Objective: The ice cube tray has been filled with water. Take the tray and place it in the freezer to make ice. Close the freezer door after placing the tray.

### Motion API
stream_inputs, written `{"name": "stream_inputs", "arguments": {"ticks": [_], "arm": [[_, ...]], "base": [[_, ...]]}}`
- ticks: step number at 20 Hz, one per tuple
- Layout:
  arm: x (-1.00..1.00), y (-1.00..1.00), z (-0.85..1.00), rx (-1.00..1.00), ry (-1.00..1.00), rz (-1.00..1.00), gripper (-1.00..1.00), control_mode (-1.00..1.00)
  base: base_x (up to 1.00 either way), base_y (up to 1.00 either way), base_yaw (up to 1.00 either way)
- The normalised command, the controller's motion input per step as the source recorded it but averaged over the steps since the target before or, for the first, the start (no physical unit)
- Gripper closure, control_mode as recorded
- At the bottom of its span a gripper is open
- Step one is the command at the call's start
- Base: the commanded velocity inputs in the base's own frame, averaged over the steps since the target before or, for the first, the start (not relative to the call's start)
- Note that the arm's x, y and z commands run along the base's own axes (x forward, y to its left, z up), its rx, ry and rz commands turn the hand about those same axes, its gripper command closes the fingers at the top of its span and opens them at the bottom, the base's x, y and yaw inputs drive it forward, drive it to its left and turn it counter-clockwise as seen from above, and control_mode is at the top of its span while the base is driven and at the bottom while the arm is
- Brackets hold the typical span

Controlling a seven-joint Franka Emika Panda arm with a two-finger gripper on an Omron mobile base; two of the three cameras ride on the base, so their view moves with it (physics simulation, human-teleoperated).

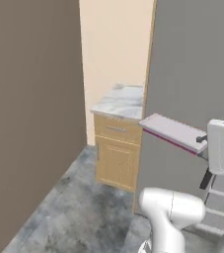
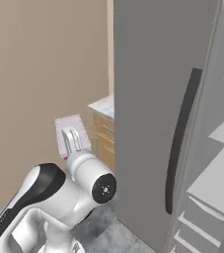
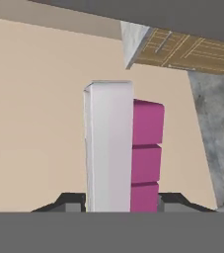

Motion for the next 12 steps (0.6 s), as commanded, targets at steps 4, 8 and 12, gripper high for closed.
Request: {"name": "stream_inputs", "arguments": {"ticks": [4, 8, 12], "arm": [[0.0, 0.0, 0.0, 0.0, 0.0, 0.0, 1.0, 1.0], [0.0, 0.0, 0.0, 0.0, 0.0, 0.0, 1.0, 1.0], [0.0, 0.0, 0.0, 0.0, 0.0, 0.0, 1.0, 1.0]], "base": [[0.1, -0.05, -0.44], [0.11, -0.08, -0.45], [0.12, -0.1, -0.45]]}}
